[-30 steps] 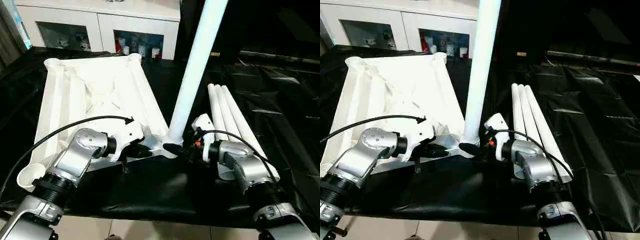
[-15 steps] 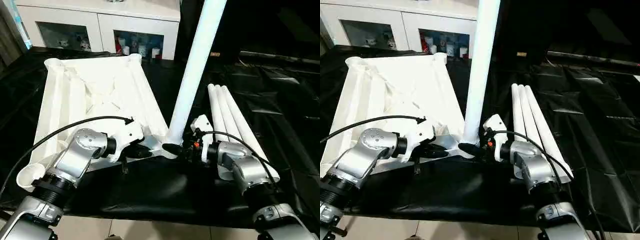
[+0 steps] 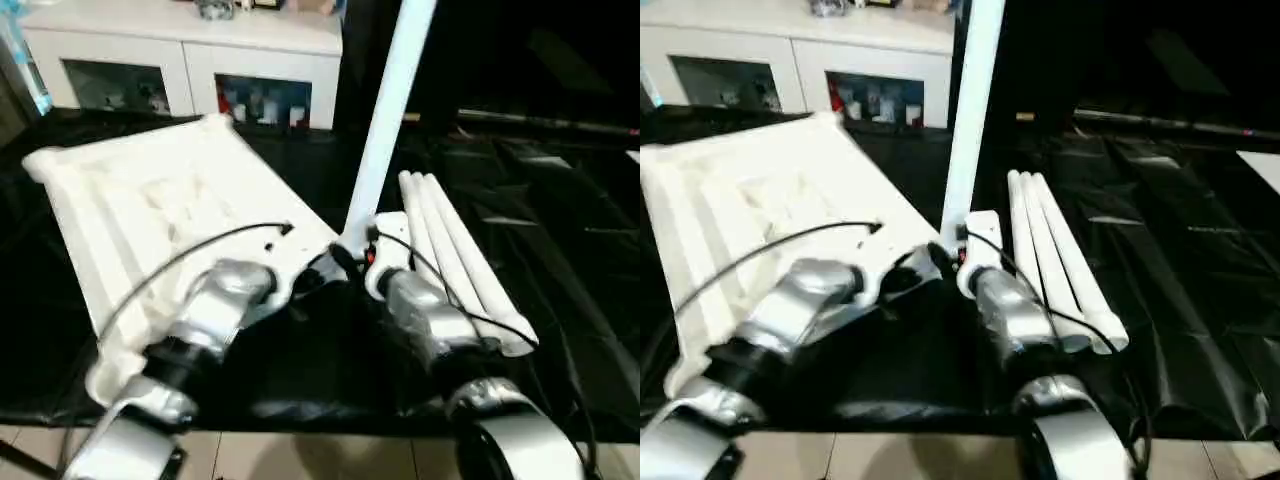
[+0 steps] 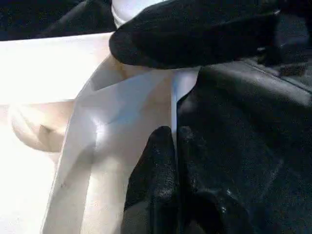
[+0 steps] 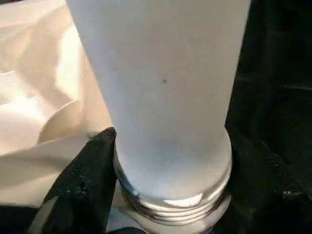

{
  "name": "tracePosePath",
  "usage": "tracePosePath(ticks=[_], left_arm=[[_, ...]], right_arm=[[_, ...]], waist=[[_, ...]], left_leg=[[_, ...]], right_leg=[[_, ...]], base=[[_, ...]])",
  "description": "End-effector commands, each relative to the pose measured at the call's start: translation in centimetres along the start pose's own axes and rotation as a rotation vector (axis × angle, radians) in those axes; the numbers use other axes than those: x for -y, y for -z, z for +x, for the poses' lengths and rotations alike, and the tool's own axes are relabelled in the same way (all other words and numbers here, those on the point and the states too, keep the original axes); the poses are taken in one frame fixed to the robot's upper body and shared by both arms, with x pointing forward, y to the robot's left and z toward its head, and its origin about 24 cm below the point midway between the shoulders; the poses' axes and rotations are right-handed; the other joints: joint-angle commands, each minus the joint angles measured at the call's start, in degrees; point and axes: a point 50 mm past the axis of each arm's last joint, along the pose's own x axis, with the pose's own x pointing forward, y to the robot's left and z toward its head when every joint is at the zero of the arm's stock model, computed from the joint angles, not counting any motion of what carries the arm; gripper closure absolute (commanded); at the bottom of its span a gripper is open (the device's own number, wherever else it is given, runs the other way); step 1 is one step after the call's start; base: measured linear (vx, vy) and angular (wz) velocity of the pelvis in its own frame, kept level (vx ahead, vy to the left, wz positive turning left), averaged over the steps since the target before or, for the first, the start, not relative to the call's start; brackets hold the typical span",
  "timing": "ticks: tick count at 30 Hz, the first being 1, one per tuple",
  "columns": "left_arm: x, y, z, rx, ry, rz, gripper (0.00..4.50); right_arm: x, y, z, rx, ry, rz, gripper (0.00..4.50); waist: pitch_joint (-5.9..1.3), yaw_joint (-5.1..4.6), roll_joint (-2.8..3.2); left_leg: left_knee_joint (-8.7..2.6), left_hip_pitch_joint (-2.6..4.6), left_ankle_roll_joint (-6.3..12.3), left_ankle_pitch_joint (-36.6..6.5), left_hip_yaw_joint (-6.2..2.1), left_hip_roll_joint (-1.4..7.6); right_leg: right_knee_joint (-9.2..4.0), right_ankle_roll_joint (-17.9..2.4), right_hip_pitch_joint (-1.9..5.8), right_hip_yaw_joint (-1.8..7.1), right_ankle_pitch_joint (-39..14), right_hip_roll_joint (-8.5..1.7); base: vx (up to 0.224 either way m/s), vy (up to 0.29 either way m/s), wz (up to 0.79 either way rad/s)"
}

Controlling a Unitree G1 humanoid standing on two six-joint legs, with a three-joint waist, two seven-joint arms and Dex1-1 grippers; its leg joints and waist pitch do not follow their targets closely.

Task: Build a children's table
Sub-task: Rotate leg to tighten

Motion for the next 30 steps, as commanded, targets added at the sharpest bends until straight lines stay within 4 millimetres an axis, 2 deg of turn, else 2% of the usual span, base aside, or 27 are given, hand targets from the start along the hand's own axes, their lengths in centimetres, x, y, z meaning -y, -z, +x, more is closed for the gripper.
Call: tracePosePath(ticks=[1,7,9,10,13,14,16,19,20,21,24,27,30], left_arm=[[0.5,-0.5,0.6,-0.015,0.002,0.020,4.50],[-0.5,0.4,-0.3,-0.030,-0.016,0.049,4.50],[-0.6,0.7,-0.7,-0.027,-0.008,0.061,4.50],[-0.7,0.9,-0.9,-0.029,-0.005,0.063,4.50],[-0.9,1.3,-1.4,-0.028,0.016,0.076,4.50],[-1.0,1.4,-1.6,-0.028,0.020,0.076,4.50],[-1.1,1.7,-2.0,-0.019,0.046,0.094,4.50],[-1.4,2.3,-3.0,-0.010,0.088,0.111,4.50],[-1.4,2.5,-3.3,-0.008,0.101,0.113,4.50],[-1.5,2.8,-3.9,0.004,0.141,0.121,4.50],[-1.3,3.1,-4.7,0.014,0.211,0.128,4.50],[-1.1,3.0,-5.4,0.038,0.273,0.157,4.50],[-0.7,2.6,-6.0,0.049,0.346,0.166,4.50]], right_arm=[[-1.4,3.4,-0.1,-0.144,-0.029,0.023,1.67],[-2.0,2.3,0.2,-0.069,-0.108,0.041,1.67],[-1.8,1.7,0.2,-0.036,-0.131,0.039,1.12],[-1.7,1.5,0.2,-0.023,-0.140,0.030,0.98],[-1.0,0.7,0.0,0.010,-0.175,0.023,0.77],[-0.8,0.5,0.0,0.015,-0.181,0.023,0.55],[-0.1,-0.2,-0.3,0.030,-0.202,0.016,0.44],[1.2,-1.2,-1.4,0.045,-0.314,-0.037,0.44],[1.5,-1.3,-1.8,0.043,-0.350,-0.054,0.44],[1.9,-1.5,-2.5,0.032,-0.421,-0.088,0.44],[2.6,-1.3,-3.7,-0.009,-0.513,-0.175,0.44],[3.0,-0.7,-4.7,-0.073,-0.589,-0.257,0.44],[3.0,-0.7,-5.2,-0.090,-0.647,-0.279,0.44]], waist=[[-2.59,-0.12,0.90],[-2.70,-0.08,0.93],[-2.75,-0.14,0.93],[-2.87,-0.29,0.89],[-2.87,-0.46,0.93],[-2.94,-0.47,0.85],[-3.05,-0.44,0.91],[-3.29,-0.21,0.88],[-3.47,0.09,0.85],[-3.55,0.24,0.89],[-3.67,0.45,0.87],[-3.53,0.65,0.84],[-3.28,0.84,0.84]], left_leg=[[-4.53,0.49,-2.40,-24.2,-0.63,0.52],[-4.71,0.24,-2.05,-24.3,-0.65,0.62],[-4.76,0.02,-1.83,-23.9,-0.65,0.71],[-4.82,-0.26,-1.71,-22.6,-0.62,0.74],[-4.72,-0.30,-1.36,-22.0,-0.49,0.72],[-4.74,-0.37,-1.23,-20.9,-0.42,0.80],[-4.73,-0.52,-0.86,-18.8,-0.31,0.78],[-4.54,-0.64,-0.01,-14.6,-0.08,0.92],[-4.29,-0.57,0.80,-11.9,0.05,0.94],[-4.16,-0.42,1.60,-9.3,0.24,0.89],[-3.95,-0.45,2.99,-6.0,0.45,0.95],[-3.96,-0.25,3.04,-6.7,0.59,1.02],[-4.19,-0.15,2.10,-9.6,0.58,1.14]], right_leg=[[-6.39,-6.0,0.66,1.38,-26.2,-3.37],[-6.02,-7.0,0.72,1.43,-23.6,-3.38],[-5.95,-7.4,0.90,1.51,-22.4,-3.48],[-5.69,-7.8,1.15,1.53,-20.8,-3.43],[-5.65,-8.4,1.14,1.57,-19.8,-3.35],[-5.54,-8.8,1.25,1.60,-18.3,-3.35],[-5.24,-9.7,1.52,1.63,-15.2,-3.26],[-4.68,-11.1,2.00,1.61,-8.7,-3.20],[-4.33,-11.7,2.31,1.52,-4.2,-3.01],[-3.99,-12.8,2.29,1.48,0.2,-2.87],[-3.49,-14.4,2.56,1.32,5.7,-2.97],[-3.65,-14.8,2.51,1.31,4.5,-3.09],[-4.11,-14.2,2.44,1.40,-0.9,-3.29]], base=[[0.000,0.000,0.00],[0.000,0.000,0.00],[0.000,0.000,0.00],[0.000,0.000,0.00],[0.000,0.000,0.00],[0.000,0.000,0.00],[0.000,0.000,0.00],[0.000,0.000,0.00],[0.000,0.000,0.00],[0.000,0.000,0.00],[0.000,0.000,0.00],[0.000,0.000,0.00],[0.000,0.000,0.00]])
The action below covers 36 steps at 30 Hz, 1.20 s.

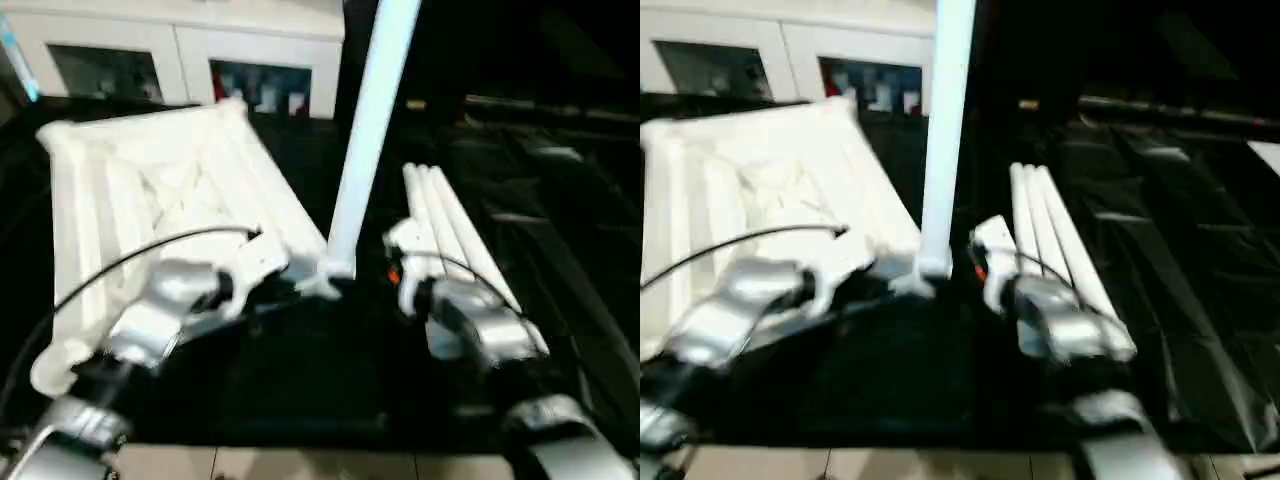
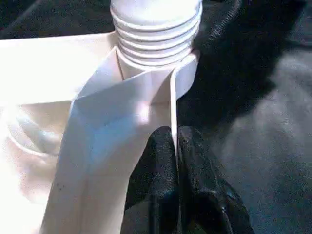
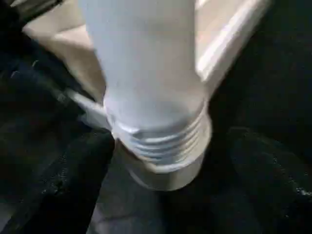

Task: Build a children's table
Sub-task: Rotate leg to tighten

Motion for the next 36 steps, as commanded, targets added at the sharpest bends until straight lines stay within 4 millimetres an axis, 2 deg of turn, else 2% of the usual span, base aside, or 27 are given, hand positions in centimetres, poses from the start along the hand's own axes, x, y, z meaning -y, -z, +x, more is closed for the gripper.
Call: tracePosePath(ticks=[1,4,8,12,16,30,32,33,34,35,36], left_arm=[[1.1,-0.5,0.5,0.009,0.096,0.018,4.50],[1.3,-0.6,0.4,0.009,0.131,0.024,4.50],[1.7,-0.7,0.3,0.007,0.171,0.035,4.50],[1.8,-0.6,0.4,0.002,0.175,0.036,4.50],[1.8,-0.6,0.4,-0.004,0.175,0.037,4.50],[1.6,-0.4,0.6,-0.013,0.156,0.023,4.50],[1.6,-0.3,0.7,-0.012,0.151,0.021,4.50],[1.2,-0.4,1.3,-0.004,0.092,-0.006,4.50],[1.2,-0.5,1.3,-0.005,0.083,-0.010,4.50],[0.6,-0.5,2.0,-0.013,0.004,-0.036,4.50],[0.4,-0.6,2.3,-0.019,-0.028,-0.043,4.50]], right_arm=[[-0.2,-0.4,-0.2,-0.005,-0.039,-0.026,0.44],[-0.4,-0.6,-0.2,-0.011,-0.065,-0.042,0.44],[-1.0,-1.0,-0.3,0.005,-0.124,-0.066,0.44],[-1.0,-1.2,-0.2,0.008,-0.132,-0.071,0.44],[-1.0,-0.8,-0.3,-0.017,-0.129,-0.072,0.44],[-0.7,-0.4,0.1,-0.013,-0.085,-0.027,1.64],[-0.6,-0.2,0.2,-0.013,-0.068,-0.024,1.67],[-0.1,0.4,0.7,-0.003,0.059,0.038,1.68],[-0.1,0.5,0.8,-0.003,0.074,0.043,1.70],[0.1,1.2,1.5,-0.004,0.180,0.088,1.70],[0.1,1.4,1.8,-0.006,0.213,0.104,1.71]], waist=[[-3.34,0.19,0.80],[-3.28,0.28,0.86],[-3.43,0.75,0.88],[-3.44,1.28,0.91],[-3.57,1.34,0.82],[-3.70,1.36,1.06],[-3.51,1.29,1.04],[-3.36,1.13,1.15],[-3.11,1.03,1.12],[-2.98,0.99,1.38],[-2.72,0.85,1.27]], left_leg=[[-3.58,0.76,1.69,-9.9,0.30,1.11],[-3.62,0.87,0.86,-10.3,0.28,1.15],[-3.46,0.90,1.29,-8.2,0.32,1.09],[-3.41,0.93,1.11,-8.0,0.38,1.04],[-3.34,0.86,0.80,-7.4,0.32,0.96],[-3.17,0.90,0.80,-7.0,0.29,0.90],[-3.31,0.89,0.39,-8.4,0.27,0.88],[-3.38,0.91,-0.19,-9.7,0.33,0.90],[-3.55,0.92,-0.69,-11.0,0.30,0.84],[-3.79,1.22,-1.81,-13.9,0.13,0.92],[-3.98,1.34,-2.41,-15.6,0.09,0.89]], right_leg=[[-3.18,-14.0,3.07,1.67,-2.1,-3.35],[-3.24,-13.6,2.89,1.69,-3.6,-3.34],[-2.91,-13.7,3.01,1.64,-0.2,-3.24],[-2.86,-13.7,3.02,1.65,-0.1,-3.28],[-2.72,-13.5,3.19,1.61,0.4,-3.25],[-2.51,-14.0,3.29,1.54,2.1,-3.20],[-2.74,-13.7,3.21,1.55,-0.1,-3.24],[-2.97,-13.6,3.00,1.65,-2.2,-3.35],[-3.29,-13.2,2.91,1.66,-4.6,-3.35],[-3.61,-12.3,2.78,1.67,-9.7,-3.48],[-4.02,-11.6,2.62,1.69,-12.8,-3.49]], base=[[0.000,0.000,0.00],[0.000,0.000,0.00],[0.000,0.000,0.00],[0.000,0.000,0.00],[0.000,0.000,0.00],[0.000,0.000,0.00],[0.000,0.000,0.00],[0.000,0.000,0.00],[0.000,0.000,0.00],[0.000,0.000,0.00],[0.000,0.000,0.00]])
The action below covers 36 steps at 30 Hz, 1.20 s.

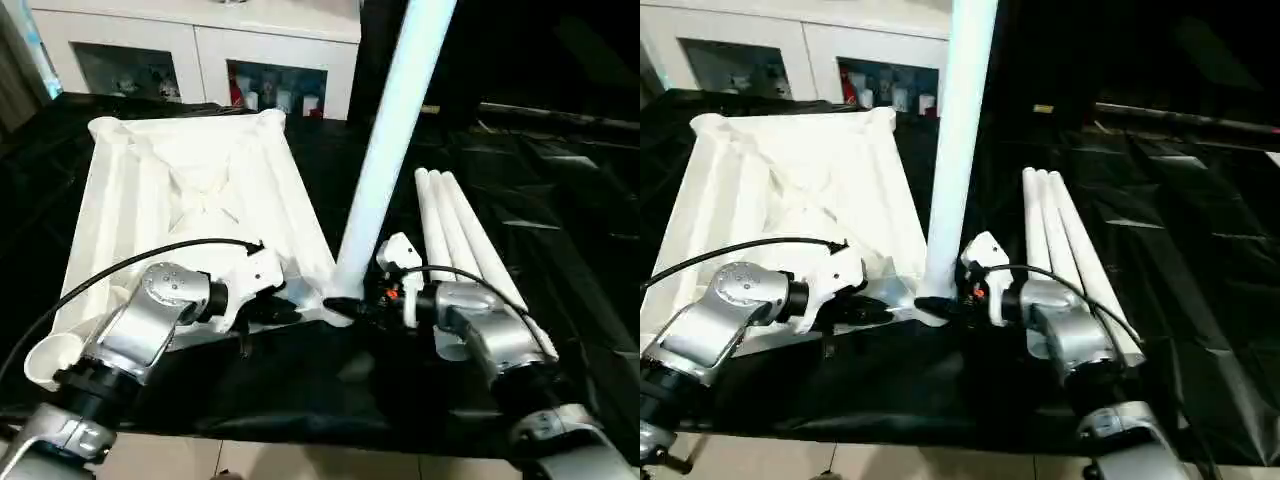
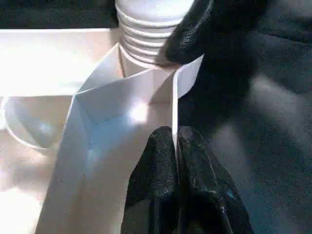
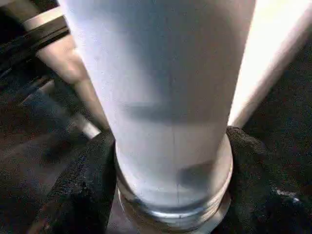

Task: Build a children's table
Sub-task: Rotate leg to tighten

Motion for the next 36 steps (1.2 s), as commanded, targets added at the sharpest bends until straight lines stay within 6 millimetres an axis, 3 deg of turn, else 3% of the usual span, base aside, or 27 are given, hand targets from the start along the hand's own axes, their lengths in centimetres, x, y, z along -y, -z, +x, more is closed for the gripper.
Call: tracePosePath(ticks=[1,3,6,9,14,15,16,19,21,23,26,28,33,36], left_arm=[[0.2,-0.3,0.8,-0.008,-0.015,-0.002,4.50],[-0.8,-0.6,2.3,-0.039,-0.155,-0.052,4.50],[-1.1,-1.2,3.3,-0.047,-0.233,-0.088,4.50],[-0.9,-2.2,4.3,-0.039,-0.250,-0.101,4.50],[-1.0,-2.8,4.5,-0.027,-0.246,-0.083,4.50],[-1.0,-2.8,4.5,-0.022,-0.239,-0.068,4.50],[-1.0,-2.8,4.4,-0.016,-0.230,-0.053,4.50],[-0.8,-2.5,3.8,0.000,-0.184,-0.009,4.50],[-0.7,-2.0,3.1,0.003,-0.151,-0.008,4.50],[-0.4,-1.5,2.4,0.020,-0.099,0.030,4.50],[-0.2,-1.0,1.7,0.017,-0.051,0.036,4.50],[0.2,-0.6,0.8,0.027,0.012,0.043,4.50],[0.7,-0.4,-0.1,0.029,0.096,0.067,4.50],[0.7,-0.3,-0.3,0.026,0.110,0.071,4.50]], right_arm=[[0.7,1.4,-0.2,-0.060,0.106,0.043,1.73],[0.1,2.1,1.7,-0.058,0.273,0.116,1.73],[-0.5,2.0,3.1,-0.033,0.368,0.182,1.73],[-1.2,1.6,4.6,-0.024,0.429,0.234,1.73],[-2.4,0.2,6.0,0.017,0.335,0.165,1.73],[-2.4,0.0,5.9,0.036,0.323,0.183,1.73],[-2.2,-0.2,5.9,0.051,0.318,0.188,1.18],[-1.4,-1.0,5.0,0.097,0.268,0.134,1.01],[-0.8,-1.2,4.1,0.091,0.219,0.077,0.63],[-0.3,-1.2,2.7,0.067,0.136,0.019,0.63],[0.0,-1.1,1.4,0.046,0.059,-0.032,0.63],[0.3,-1.0,-0.2,0.024,-0.015,-0.076,0.63],[0.5,-1.1,-1.4,-0.013,-0.102,-0.128,0.63],[0.3,-1.4,-1.5,-0.032,-0.154,-0.152,0.63]], waist=[[-2.81,-0.33,1.06],[-2.79,-0.80,1.23],[-2.98,-1.20,1.11],[-3.15,-1.42,1.30],[-3.31,-1.33,1.20],[-3.35,-1.36,1.44],[-3.34,-1.41,1.35],[-3.48,-1.44,1.34],[-3.55,-1.59,1.37],[-3.56,-1.46,1.05],[-3.55,-1.10,1.12],[-3.45,-0.95,1.06],[-3.13,-0.87,1.23],[-3.25,-0.70,1.18]], left_leg=[[-4.36,0.63,-3.08,-17.8,-0.20,0.78],[-4.37,0.82,-3.64,-19.4,-0.28,0.71],[-4.36,0.73,-3.81,-19.7,-0.49,0.62],[-4.33,0.41,-3.14,-19.1,-0.45,0.57],[-4.24,0.06,-2.12,-16.3,-0.28,0.63],[-4.22,0.11,-2.04,-15.8,-0.25,0.61],[-4.20,0.08,-1.88,-15.8,-0.20,0.60],[-4.20,0.00,-1.18,-15.5,-0.20,0.66],[-3.98,-0.15,-0.51,-13.0,-0.10,0.73],[-3.86,-0.32,0.40,-11.8,0.05,0.70],[-3.80,-0.08,1.34,-9.7,0.11,0.82],[-3.83,-0.03,1.41,-10.5,0.21,0.93],[-4.14,0.25,0.36,-13.9,0.18,1.09],[-4.05,0.21,0.30,-13.0,0.19,1.07]], right_leg=[[-4.69,-10.0,2.13,1.55,-18.1,-3.58],[-5.07,-8.8,1.47,1.69,-20.8,-3.50],[-5.19,-8.2,1.51,1.64,-22.1,-3.60],[-4.97,-8.4,1.55,1.60,-18.8,-3.31],[-4.50,-9.6,1.95,1.59,-12.3,-3.24],[-4.37,-10.0,1.97,1.59,-11.3,-3.20],[-4.42,-10.0,2.01,1.60,-10.9,-3.16],[-4.28,-10.7,2.25,1.59,-9.2,-3.19],[-3.90,-11.9,2.42,1.55,-5.5,-3.19],[-3.87,-12.4,2.77,1.55,-3.8,-3.15],[-3.62,-13.2,2.82,1.43,-0.8,-3.01],[-3.64,-13.2,2.73,1.51,-2.2,-3.17],[-4.21,-12.6,2.21,1.58,-8.7,-3.27],[-4.05,-12.6,2.29,1.60,-7.7,-3.29]], base=[[0.000,0.000,0.00],[0.000,0.000,0.00],[0.000,0.000,0.00],[0.000,0.000,0.00],[0.000,0.000,0.00],[0.000,0.000,0.00],[0.000,0.000,0.00],[0.000,0.000,0.00],[0.000,0.000,0.00],[0.000,0.000,0.00],[0.000,0.000,0.00],[0.000,0.000,0.00],[0.000,0.000,0.00],[0.000,0.000,0.00]])
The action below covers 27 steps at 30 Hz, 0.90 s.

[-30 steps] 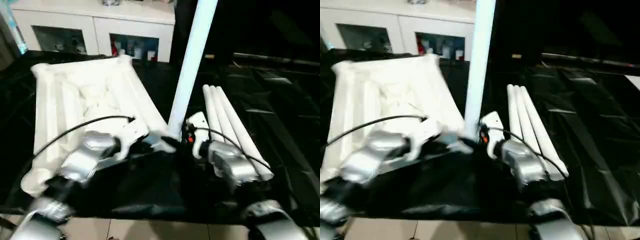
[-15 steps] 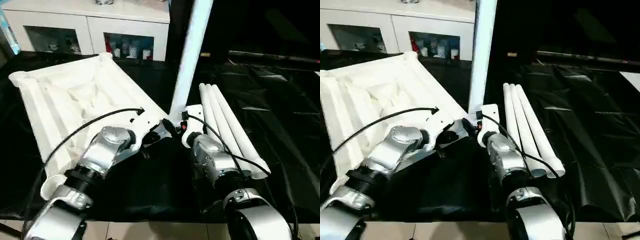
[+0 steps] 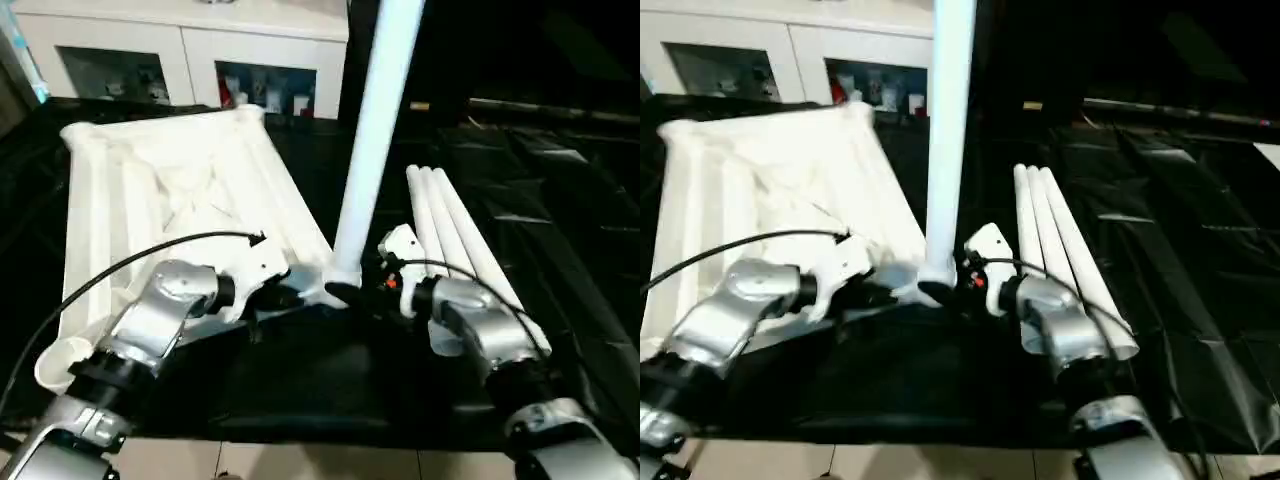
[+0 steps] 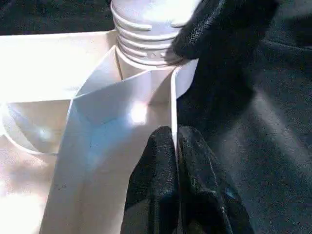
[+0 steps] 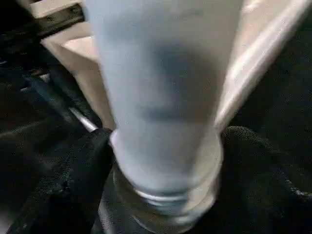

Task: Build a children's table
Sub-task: Rotate leg to tighten

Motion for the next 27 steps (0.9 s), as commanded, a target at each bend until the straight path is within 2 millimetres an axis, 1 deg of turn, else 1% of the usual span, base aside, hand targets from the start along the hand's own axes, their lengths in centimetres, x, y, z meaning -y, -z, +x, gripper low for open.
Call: tracePosePath(ticks=[1,3,4,5,6,7,8,10,11,12,13,16,17,18,20,22,23,24,25,26,27], left_arm=[[0.7,-0.5,0.4,0.012,0.057,0.035,4.50],[0.7,-0.5,0.4,0.015,0.057,0.033,4.50],[0.7,-0.5,0.3,0.017,0.058,0.030,4.50],[0.7,-0.5,0.3,0.015,0.062,0.030,4.50],[0.8,-0.4,0.2,0.014,0.065,0.031,4.50],[0.8,-0.4,0.2,0.012,0.068,0.031,4.50],[0.8,-0.3,0.2,0.011,0.069,0.030,4.50],[0.8,-0.3,0.2,0.010,0.069,0.027,4.50],[0.8,-0.3,0.2,0.010,0.069,0.027,4.50],[0.8,-0.2,0.1,0.008,0.069,0.026,4.50],[0.8,-0.2,0.1,0.007,0.068,0.025,4.50],[0.8,-0.1,0.1,0.003,0.069,0.022,4.50],[0.8,-0.1,0.1,0.001,0.068,0.020,4.50],[0.8,-0.1,0.1,0.001,0.067,0.019,4.50],[0.8,0.0,0.2,-0.004,0.059,0.014,4.50],[0.8,0.1,0.6,-0.006,0.043,0.004,4.50],[0.8,0.1,0.6,-0.006,0.043,0.004,4.50],[0.8,0.1,0.6,-0.005,0.040,0.003,4.50],[0.6,-0.1,1.2,-0.003,0.011,-0.011,4.50],[0.2,-0.5,2.3,-0.002,-0.058,-0.038,4.50],[-0.1,-0.8,3.0,-0.002,-0.109,-0.056,4.50]], right_arm=[[-0.1,-0.5,-0.1,-0.002,-0.032,-0.017,0.63],[-0.2,-0.6,-0.1,-0.002,-0.042,-0.015,0.63],[-0.2,-0.6,0.0,-0.004,-0.048,-0.013,0.63],[-0.2,-0.6,0.0,-0.008,-0.053,-0.010,0.63],[-0.2,-0.5,0.0,-0.013,-0.058,-0.008,0.63],[-0.1,-0.5,0.0,-0.016,-0.055,-0.009,0.78],[-0.1,-0.5,0.1,-0.010,-0.056,0.000,0.78],[-0.1,-0.6,0.1,0.004,-0.056,0.009,1.01],[-0.1,-0.6,0.1,0.004,-0.056,0.009,1.01],[-0.2,-0.7,0.2,0.010,-0.063,0.018,1.22],[-0.2,-0.6,0.2,0.010,-0.064,0.019,1.34],[-0.3,-0.5,0.2,0.007,-0.069,0.025,1.45],[-0.4,-0.3,0.3,0.005,-0.068,0.032,1.59],[-0.4,-0.2,0.3,0.002,-0.066,0.038,1.63],[-0.4,0.5,0.4,-0.002,-0.019,0.071,1.65],[-0.2,1.1,0.6,-0.003,0.054,0.103,1.67],[-0.2,1.1,0.6,-0.003,0.054,0.103,1.68],[-0.2,1.2,0.6,-0.002,0.065,0.107,1.68],[0.1,1.7,0.9,0.001,0.151,0.148,1.68],[0.3,2.5,1.6,-0.003,0.294,0.224,1.69],[0.4,2.9,2.2,-0.015,0.384,0.267,1.69]], waist=[[-3.44,-0.03,0.79],[-3.59,0.08,0.86],[-3.57,0.07,0.82],[-3.55,0.09,0.92],[-3.61,0.06,0.85],[-3.59,0.07,0.80],[-3.56,0.11,0.79],[-3.50,0.13,0.81],[-3.51,0.16,0.81],[-3.54,0.25,0.90],[-3.56,0.30,0.86],[-3.61,0.46,0.89],[-3.63,0.49,0.88],[-3.63,0.50,0.86],[-3.65,0.53,0.85],[-3.49,0.47,0.95],[-3.26,0.35,0.91],[-3.24,0.24,0.89],[-3.22,0.11,0.80],[-3.01,-0.11,0.96],[-2.91,-0.38,0.96]], left_leg=[[-3.80,0.56,0.38,-12.2,0.20,1.01],[-3.68,0.54,0.55,-10.6,0.21,0.97],[-3.66,0.48,0.61,-10.4,0.23,0.93],[-3.69,0.51,0.63,-10.3,0.22,0.92],[-3.63,0.53,0.60,-10.4,0.25,0.91],[-3.64,0.51,0.59,-10.5,0.25,0.91],[-3.69,0.52,0.54,-10.8,0.21,0.98],[-3.72,0.54,0.46,-11.2,0.21,0.98],[-3.71,0.59,0.42,-11.2,0.23,0.97],[-3.70,0.66,0.30,-11.1,0.24,1.01],[-3.68,0.67,0.33,-11.0,0.25,0.99],[-3.66,0.62,0.32,-10.3,0.23,0.96],[-3.62,0.63,0.34,-10.2,0.26,0.93],[-3.63,0.60,0.34,-10.2,0.25,0.90],[-3.60,0.62,0.34,-10.2,0.26,0.92],[-3.73,0.62,-0.03,-11.0,0.21,0.93],[-3.89,0.62,-0.56,-12.7,0.19,0.91],[-4.00,0.70,-1.05,-14.2,0.06,0.92],[-4.00,0.73,-1.18,-14.6,0.10,0.94],[-4.11,0.79,-1.69,-15.5,0.13,0.88],[-4.17,1.03,-2.67,-16.5,0.11,0.75]], right_leg=[[-3.53,-12.8,2.64,1.65,-6.8,-3.28],[-3.25,-13.2,2.76,1.63,-4.3,-3.29],[-3.24,-13.2,2.78,1.62,-3.9,-3.24],[-3.20,-13.3,2.77,1.59,-3.7,-3.20],[-3.22,-13.3,2.80,1.60,-3.8,-3.24],[-3.24,-13.4,2.83,1.61,-3.9,-3.28],[-3.29,-13.3,2.82,1.59,-4.5,-3.34],[-3.36,-13.2,2.75,1.60,-5.5,-3.33],[-3.38,-13.1,2.73,1.60,-5.6,-3.30],[-3.34,-13.1,2.68,1.61,-5.3,-3.28],[-3.31,-13.2,2.69,1.61,-5.0,-3.27],[-3.13,-13.3,2.77,1.58,-3.7,-3.23],[-3.14,-13.3,2.78,1.58,-3.6,-3.24],[-3.12,-13.3,2.83,1.58,-3.6,-3.23],[-3.13,-13.3,2.81,1.60,-3.7,-3.29],[-3.29,-13.1,2.73,1.60,-5.2,-3.32],[-3.57,-12.7,2.59,1.61,-7.9,-3.35],[-3.76,-12.1,2.60,1.63,-10.7,-3.43],[-3.88,-11.9,2.51,1.70,-11.6,-3.44],[-4.09,-11.4,2.24,1.80,-13.5,-3.37],[-4.42,-10.7,1.94,1.86,-16.4,-3.42]], base=[[0.000,0.000,0.00],[0.000,0.000,0.00],[0.000,0.000,0.00],[0.000,0.000,0.00],[0.000,0.000,0.00],[0.000,0.000,0.00],[0.000,0.000,0.00],[0.000,0.000,0.00],[0.000,0.000,0.00],[0.000,0.000,0.00],[0.000,0.000,0.00],[0.000,0.000,0.00],[0.000,0.000,0.00],[0.000,0.000,0.00],[0.000,0.000,0.00],[0.000,0.000,0.00],[0.000,0.000,0.00],[0.000,0.000,0.00],[0.000,0.000,0.00],[0.000,0.000,0.00],[0.000,0.000,0.00]])
